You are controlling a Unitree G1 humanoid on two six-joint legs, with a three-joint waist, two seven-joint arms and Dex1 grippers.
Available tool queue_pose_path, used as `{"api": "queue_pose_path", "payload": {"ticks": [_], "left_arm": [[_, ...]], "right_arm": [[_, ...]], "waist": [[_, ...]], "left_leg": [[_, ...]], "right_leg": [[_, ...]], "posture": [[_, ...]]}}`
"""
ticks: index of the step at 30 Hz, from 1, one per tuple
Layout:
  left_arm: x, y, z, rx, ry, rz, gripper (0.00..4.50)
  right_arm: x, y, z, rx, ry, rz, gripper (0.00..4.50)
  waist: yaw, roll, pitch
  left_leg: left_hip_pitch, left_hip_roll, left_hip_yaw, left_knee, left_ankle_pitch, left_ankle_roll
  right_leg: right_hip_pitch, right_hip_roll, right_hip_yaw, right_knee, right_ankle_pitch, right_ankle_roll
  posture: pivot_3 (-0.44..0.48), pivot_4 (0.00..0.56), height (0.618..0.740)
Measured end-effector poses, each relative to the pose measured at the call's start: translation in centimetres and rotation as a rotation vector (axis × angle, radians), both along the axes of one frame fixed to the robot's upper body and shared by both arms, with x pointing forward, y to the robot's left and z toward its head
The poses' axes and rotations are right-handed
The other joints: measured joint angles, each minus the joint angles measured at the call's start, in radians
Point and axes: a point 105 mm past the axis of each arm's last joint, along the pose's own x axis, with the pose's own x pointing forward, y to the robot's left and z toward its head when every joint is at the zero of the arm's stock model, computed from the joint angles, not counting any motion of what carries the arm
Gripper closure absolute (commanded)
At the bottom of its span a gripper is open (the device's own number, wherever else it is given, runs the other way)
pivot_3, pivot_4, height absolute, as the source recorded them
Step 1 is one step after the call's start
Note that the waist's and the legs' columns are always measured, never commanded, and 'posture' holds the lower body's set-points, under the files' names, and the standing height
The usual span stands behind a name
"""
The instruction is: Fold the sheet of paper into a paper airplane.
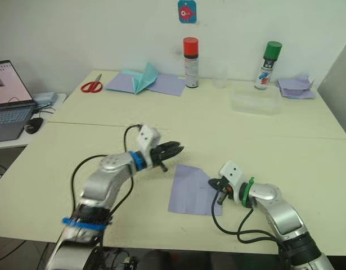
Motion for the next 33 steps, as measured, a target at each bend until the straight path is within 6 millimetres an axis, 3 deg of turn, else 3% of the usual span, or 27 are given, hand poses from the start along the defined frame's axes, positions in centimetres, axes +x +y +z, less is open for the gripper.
{"api": "queue_pose_path", "payload": {"ticks": [3, 7, 14, 17, 26, 33], "left_arm": [[-0.9, 0.3, -1.2, -0.041, 0.103, 0.038, 1.21], [-1.0, 0.0, -1.1, -0.052, 0.123, 0.052, 1.21], [-1.5, -2.4, -2.3, -0.043, 0.170, -0.008, 1.21], [-1.3, -2.6, -2.4, -0.034, 0.170, -0.012, 1.81], [-1.1, -1.6, -2.1, -0.004, 0.155, -0.006, 4.46], [-1.3, -1.3, -2.1, 0.017, 0.146, -0.024, 4.46]], "right_arm": [[0.1, -0.1, -0.1, -0.001, 0.001, 0.000, 4.50], [0.1, 0.0, 0.1, 0.000, -0.006, 0.013, 4.50], [0.2, 0.3, 0.2, -0.007, -0.014, 0.023, 4.50], [0.2, 0.3, 0.2, -0.009, -0.016, 0.022, 4.50], [0.3, 0.6, 0.2, 0.002, -0.017, 0.015, 4.50], [0.4, 1.3, 0.3, 0.026, -0.007, 0.010, 4.50]], "waist": [[0.007, -0.003, 0.002], [0.007, -0.004, 0.002], [0.006, -0.004, 0.002], [0.006, -0.004, 0.002], [0.006, -0.004, 0.002], [0.003, -0.004, 0.002]], "left_leg": [[0.000, 0.000, -0.001, 0.001, 0.000, 0.000], [0.002, -0.001, 0.000, 0.001, 0.000, 0.000], [0.002, -0.001, 0.000, -0.001, 0.000, 0.000], [0.002, -0.001, 0.000, -0.001, 0.000, 0.000], [0.002, -0.001, 0.001, -0.002, 0.000, 0.000], [0.002, 0.000, 0.001, -0.005, 0.000, 0.000]], "right_leg": [[0.000, 0.000, 0.000, 0.000, 0.000, 0.000], [0.001, 0.000, 0.001, -0.001, 0.000, 0.000], [0.000, 0.000, 0.003, -0.001, 0.000, -0.001], [0.000, 0.000, 0.003, -0.001, -0.001, -0.001], [0.000, 0.000, 0.004, -0.001, -0.001, -0.001], [-0.002, 0.000, 0.004, -0.001, -0.001, -0.002]], "posture": [[0.000, 0.150, 0.740], [0.000, 0.150, 0.740], [0.000, 0.150, 0.740], [0.000, 0.150, 0.740], [0.000, 0.150, 0.740], [0.000, 0.150, 0.740]]}}
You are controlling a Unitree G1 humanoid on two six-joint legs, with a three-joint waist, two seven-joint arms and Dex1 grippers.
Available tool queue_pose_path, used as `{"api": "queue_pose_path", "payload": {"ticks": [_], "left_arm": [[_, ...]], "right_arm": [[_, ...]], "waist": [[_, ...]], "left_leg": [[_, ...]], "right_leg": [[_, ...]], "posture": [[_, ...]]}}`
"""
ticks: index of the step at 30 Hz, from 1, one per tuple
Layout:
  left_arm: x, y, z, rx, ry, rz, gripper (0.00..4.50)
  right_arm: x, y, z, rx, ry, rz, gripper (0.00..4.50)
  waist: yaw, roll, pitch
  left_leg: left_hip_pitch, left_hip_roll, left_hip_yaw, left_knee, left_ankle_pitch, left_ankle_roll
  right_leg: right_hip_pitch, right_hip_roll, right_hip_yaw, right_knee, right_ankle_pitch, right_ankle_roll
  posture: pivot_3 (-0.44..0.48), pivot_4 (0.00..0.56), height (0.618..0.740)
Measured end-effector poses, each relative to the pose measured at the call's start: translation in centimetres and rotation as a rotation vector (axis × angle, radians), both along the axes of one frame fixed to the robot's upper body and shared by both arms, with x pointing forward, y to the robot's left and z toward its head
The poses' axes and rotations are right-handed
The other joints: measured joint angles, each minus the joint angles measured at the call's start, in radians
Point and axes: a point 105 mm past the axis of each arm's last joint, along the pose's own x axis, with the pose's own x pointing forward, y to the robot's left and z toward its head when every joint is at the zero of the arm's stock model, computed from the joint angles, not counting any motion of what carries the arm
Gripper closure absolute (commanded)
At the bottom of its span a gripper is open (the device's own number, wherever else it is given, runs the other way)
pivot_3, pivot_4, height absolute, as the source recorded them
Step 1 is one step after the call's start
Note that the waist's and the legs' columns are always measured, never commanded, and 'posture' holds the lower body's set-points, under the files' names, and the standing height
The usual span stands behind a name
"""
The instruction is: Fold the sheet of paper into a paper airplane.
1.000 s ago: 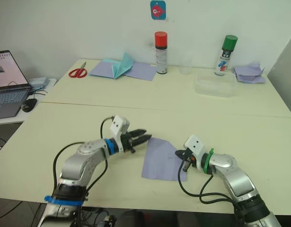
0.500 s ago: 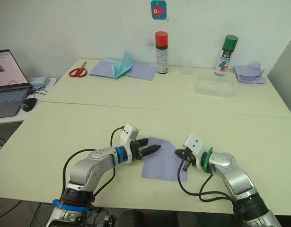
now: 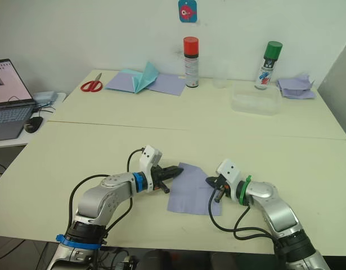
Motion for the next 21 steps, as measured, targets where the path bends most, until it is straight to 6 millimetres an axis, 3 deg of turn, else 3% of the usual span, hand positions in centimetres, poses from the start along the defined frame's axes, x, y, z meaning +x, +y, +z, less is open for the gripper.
{"api": "queue_pose_path", "payload": {"ticks": [8, 14, 21], "left_arm": [[0.2, 0.6, 0.6, 0.052, -0.074, -0.052, 4.46], [-1.3, -0.7, 1.6, 0.057, -0.105, -0.190, 4.46], [-2.3, -2.0, -0.4, 0.225, -0.153, -0.317, 4.46]], "right_arm": [[-0.1, 0.6, 0.1, 0.014, 0.003, 0.014, 4.50], [-0.2, 0.7, 0.1, 0.013, 0.008, 0.020, 4.50], [-0.2, 0.6, 0.0, 0.012, 0.010, 0.018, 4.50]], "waist": [[0.000, 0.000, 0.000], [0.000, 0.000, 0.000], [0.001, 0.000, 0.000]], "left_leg": [[0.001, 0.000, 0.001, -0.006, 0.000, -0.001], [0.001, -0.001, 0.001, -0.007, 0.000, -0.001], [0.001, -0.001, 0.002, -0.007, 0.000, -0.001]], "right_leg": [[-0.002, 0.000, 0.001, -0.001, -0.001, -0.001], [-0.002, 0.000, 0.000, -0.001, -0.002, -0.002], [-0.002, 0.000, 0.001, -0.001, -0.002, -0.004]], "posture": [[0.000, 0.150, 0.740], [0.000, 0.150, 0.740], [0.000, 0.150, 0.740]]}}
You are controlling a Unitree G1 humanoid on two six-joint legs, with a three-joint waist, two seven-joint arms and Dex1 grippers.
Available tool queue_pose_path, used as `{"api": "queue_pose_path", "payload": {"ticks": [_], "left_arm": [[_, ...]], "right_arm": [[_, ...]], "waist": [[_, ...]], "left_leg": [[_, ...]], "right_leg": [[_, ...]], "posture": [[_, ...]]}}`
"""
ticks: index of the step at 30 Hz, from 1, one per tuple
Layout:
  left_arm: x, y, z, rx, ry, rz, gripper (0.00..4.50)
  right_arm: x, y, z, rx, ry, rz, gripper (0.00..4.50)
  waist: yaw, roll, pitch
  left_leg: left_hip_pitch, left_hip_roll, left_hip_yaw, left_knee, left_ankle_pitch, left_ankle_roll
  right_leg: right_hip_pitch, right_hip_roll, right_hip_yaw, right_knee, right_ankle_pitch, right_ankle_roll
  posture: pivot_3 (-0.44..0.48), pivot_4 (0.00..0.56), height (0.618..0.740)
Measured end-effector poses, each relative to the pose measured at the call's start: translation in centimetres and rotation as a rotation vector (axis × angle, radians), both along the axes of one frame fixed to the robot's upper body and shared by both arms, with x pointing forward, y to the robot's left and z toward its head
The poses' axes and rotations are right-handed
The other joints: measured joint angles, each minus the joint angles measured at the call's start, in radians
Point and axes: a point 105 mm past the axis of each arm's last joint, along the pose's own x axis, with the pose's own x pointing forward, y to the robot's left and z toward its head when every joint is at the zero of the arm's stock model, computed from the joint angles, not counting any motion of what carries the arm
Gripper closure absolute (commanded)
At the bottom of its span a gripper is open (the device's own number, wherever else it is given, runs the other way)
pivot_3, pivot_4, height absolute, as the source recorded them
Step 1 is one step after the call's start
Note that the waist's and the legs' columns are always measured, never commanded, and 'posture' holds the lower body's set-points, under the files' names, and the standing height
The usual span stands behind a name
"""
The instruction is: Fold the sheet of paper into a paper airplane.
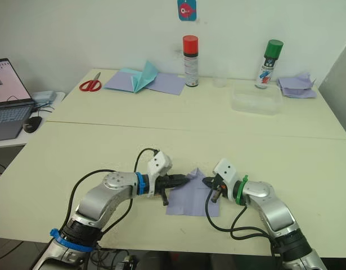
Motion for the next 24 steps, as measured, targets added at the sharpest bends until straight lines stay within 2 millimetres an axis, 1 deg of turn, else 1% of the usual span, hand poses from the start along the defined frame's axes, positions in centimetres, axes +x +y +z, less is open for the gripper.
{"api": "queue_pose_path", "payload": {"ticks": [3, 10, 14, 18, 19, 22, 24], "left_arm": [[0.2, -0.1, -0.7, 0.050, -0.035, -0.028, 4.46], [0.4, -0.3, -0.7, 0.077, -0.067, -0.074, 4.46], [0.4, -0.6, -0.7, 0.100, -0.102, -0.103, 4.46], [0.4, -0.7, -0.7, 0.113, -0.122, -0.128, 4.46], [0.4, -0.7, -0.8, 0.113, -0.125, -0.131, 4.46], [0.5, -0.7, -0.7, 0.123, -0.147, -0.139, 4.46], [0.5, -0.6, -0.8, 0.126, -0.154, -0.141, 4.46]], "right_arm": [[0.0, 0.0, 0.0, 0.000, 0.000, 0.000, 4.50], [0.2, -0.1, 0.1, 0.017, 0.005, -0.018, 4.50], [0.8, 1.0, 0.5, 0.125, 0.043, -0.048, 4.50], [2.1, 1.8, 1.7, 0.143, 0.022, -0.037, 4.50], [2.3, 1.9, 1.7, 0.140, 0.023, -0.038, 4.50], [2.8, 2.2, 0.7, 0.114, 0.047, -0.044, 4.50], [3.0, 2.5, 0.7, 0.094, 0.033, -0.026, 4.50]], "waist": [[0.000, 0.000, 0.000], [0.003, 0.000, 0.000], [0.004, 0.002, 0.002], [0.004, 0.002, 0.003], [0.005, 0.002, 0.003], [0.005, 0.002, 0.003], [0.005, 0.002, 0.003]], "left_leg": [[0.000, 0.000, 0.000, 0.000, 0.000, 0.000], [0.000, -0.001, 0.000, 0.000, 0.000, 0.000], [-0.001, -0.001, 0.000, 0.000, 0.000, 0.000], [-0.001, -0.002, 0.001, 0.000, 0.000, 0.000], [-0.001, -0.002, 0.001, 0.000, 0.000, 0.000], [-0.001, -0.002, 0.001, 0.000, 0.000, 0.000], [-0.001, -0.001, 0.001, 0.000, 0.000, 0.000]], "right_leg": [[0.000, 0.000, 0.000, 0.000, 0.000, -0.001], [0.001, -0.001, 0.000, 0.000, -0.001, -0.001], [0.000, -0.001, 0.000, 0.000, -0.001, -0.001], [0.000, -0.001, 0.000, 0.000, -0.001, -0.001], [0.000, -0.001, 0.000, 0.000, -0.001, -0.001], [0.000, -0.001, 0.000, 0.000, -0.001, -0.001], [0.000, -0.001, 0.000, 0.000, -0.001, -0.001]], "posture": [[0.000, 0.150, 0.740], [0.000, 0.150, 0.740], [0.000, 0.150, 0.740], [0.000, 0.150, 0.740], [0.000, 0.150, 0.740], [0.000, 0.150, 0.740], [0.000, 0.150, 0.740]]}}
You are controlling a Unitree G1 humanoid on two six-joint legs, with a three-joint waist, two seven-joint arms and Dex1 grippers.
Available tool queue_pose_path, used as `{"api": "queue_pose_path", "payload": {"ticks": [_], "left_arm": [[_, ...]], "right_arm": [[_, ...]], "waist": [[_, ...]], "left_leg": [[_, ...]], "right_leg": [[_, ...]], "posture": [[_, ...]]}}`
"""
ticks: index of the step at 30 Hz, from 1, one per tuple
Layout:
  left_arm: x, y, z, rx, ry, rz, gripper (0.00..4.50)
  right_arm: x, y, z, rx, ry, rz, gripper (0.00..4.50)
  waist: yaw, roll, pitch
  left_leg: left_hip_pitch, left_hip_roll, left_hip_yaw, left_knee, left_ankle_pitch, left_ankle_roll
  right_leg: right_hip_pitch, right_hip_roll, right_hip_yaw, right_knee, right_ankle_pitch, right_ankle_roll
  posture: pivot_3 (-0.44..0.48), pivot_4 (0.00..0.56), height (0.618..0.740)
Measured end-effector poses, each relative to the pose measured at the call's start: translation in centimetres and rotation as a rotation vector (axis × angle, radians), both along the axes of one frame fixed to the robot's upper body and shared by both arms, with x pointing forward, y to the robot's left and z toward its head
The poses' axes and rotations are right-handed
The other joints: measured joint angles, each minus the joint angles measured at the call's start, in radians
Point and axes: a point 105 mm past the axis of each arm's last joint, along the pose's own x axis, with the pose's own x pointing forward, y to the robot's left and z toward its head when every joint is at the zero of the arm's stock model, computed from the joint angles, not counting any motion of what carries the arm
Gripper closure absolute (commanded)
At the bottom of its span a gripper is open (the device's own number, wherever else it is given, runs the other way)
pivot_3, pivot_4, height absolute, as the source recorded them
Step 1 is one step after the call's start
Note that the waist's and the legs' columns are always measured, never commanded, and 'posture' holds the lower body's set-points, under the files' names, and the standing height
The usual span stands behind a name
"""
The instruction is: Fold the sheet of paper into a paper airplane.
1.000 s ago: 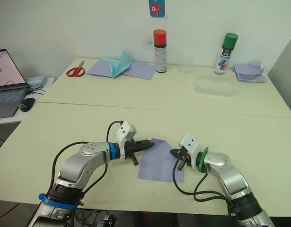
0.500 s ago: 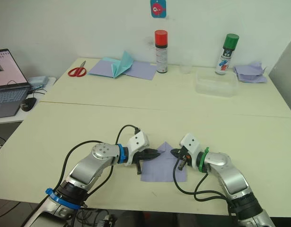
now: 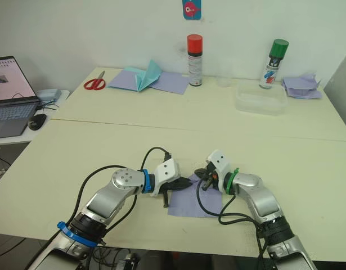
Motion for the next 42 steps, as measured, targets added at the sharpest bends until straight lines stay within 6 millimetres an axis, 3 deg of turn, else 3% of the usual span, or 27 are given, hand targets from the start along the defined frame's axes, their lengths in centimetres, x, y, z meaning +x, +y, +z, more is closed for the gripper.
{"api": "queue_pose_path", "payload": {"ticks": [9, 12, 16, 20, 23, 27, 30, 34, 36, 42], "left_arm": [[-0.1, 0.1, 0.0, -0.005, -0.009, -0.005, 4.46], [-0.9, 0.9, 0.3, -0.028, 0.037, -0.003, 3.76], [-2.3, 2.8, 0.9, -0.046, 0.132, 0.014, 2.48], [-2.2, 4.6, 3.8, -0.179, 0.203, 0.113, 1.24], [-0.9, 5.1, 5.0, -0.290, 0.206, 0.218, 1.24], [0.2, 4.1, 4.1, -0.347, 0.222, 0.291, 2.19], [0.0, 2.1, 2.9, -0.335, 0.231, 0.266, 3.22], [0.0, 1.1, 0.9, -0.266, 0.220, 0.267, 4.47], [-0.1, 1.2, -0.3, -0.234, 0.219, 0.280, 4.47], [-0.3, 1.4, -0.4, -0.173, 0.173, 0.250, 4.47]], "right_arm": [[0.5, 0.6, -0.2, -0.041, -0.033, 0.029, 4.50], [0.4, 1.0, -0.2, -0.034, -0.038, 0.040, 4.50], [0.3, 1.0, -0.2, -0.032, -0.041, 0.042, 4.50], [0.3, 1.0, -0.3, -0.037, -0.045, 0.040, 4.50], [0.2, 0.9, -0.3, -0.046, -0.049, 0.045, 4.50], [0.0, 0.9, -0.3, -0.044, -0.051, 0.057, 4.50], [-0.1, 1.0, -0.3, -0.043, -0.053, 0.063, 4.50], [-0.2, 1.1, -0.3, -0.042, -0.053, 0.066, 4.50], [-0.4, 1.0, -0.3, -0.041, -0.054, 0.064, 4.50], [-0.6, 1.1, -0.5, -0.044, -0.049, 0.069, 4.50]], "waist": [[-0.001, 0.000, 0.000], [-0.006, 0.000, 0.000], [-0.006, 0.001, 0.000], [-0.005, 0.001, 0.001], [-0.002, 0.001, 0.001], [-0.001, 0.000, 0.000], [-0.001, 0.000, 0.000], [-0.002, 0.000, 0.000], [-0.001, 0.000, 0.000], [-0.002, 0.000, -0.001]], "left_leg": [[0.001, 0.001, 0.000, 0.000, 0.000, 0.000], [0.001, 0.001, 0.000, -0.001, 0.000, 0.000], [0.001, 0.002, -0.001, -0.002, 0.000, 0.000], [0.001, 0.002, -0.002, -0.001, 0.000, 0.000], [0.001, 0.001, -0.002, 0.000, 0.000, 0.000], [0.001, 0.001, -0.002, 0.000, 0.000, 0.000], [0.000, 0.001, -0.002, -0.001, -0.001, -0.001], [0.001, 0.001, -0.002, -0.002, -0.001, -0.002], [0.000, 0.001, -0.002, -0.002, -0.001, -0.002], [0.001, 0.001, -0.002, -0.001, -0.001, -0.002]], "right_leg": [[0.001, 0.000, 0.000, 0.000, 0.000, 0.000], [0.000, 0.000, 0.000, 0.000, 0.000, 0.000], [0.000, 0.000, -0.002, 0.001, -0.001, -0.001], [0.001, 0.000, -0.003, 0.001, -0.001, -0.001], [0.001, -0.001, -0.003, 0.000, -0.001, -0.001], [0.001, -0.001, -0.003, 0.000, -0.001, -0.001], [0.001, -0.001, -0.003, 0.000, -0.002, 0.000], [0.001, 0.000, -0.003, 0.000, -0.002, 0.001], [0.001, 0.000, -0.003, 0.000, -0.002, 0.001], [0.002, -0.001, -0.003, 0.000, -0.002, 0.001]], "posture": [[0.000, 0.150, 0.740], [0.000, 0.150, 0.740], [0.000, 0.150, 0.740], [0.000, 0.150, 0.740], [0.000, 0.150, 0.740], [0.000, 0.150, 0.740], [0.000, 0.150, 0.740], [0.000, 0.150, 0.740], [0.000, 0.150, 0.740], [0.000, 0.150, 0.740]]}}
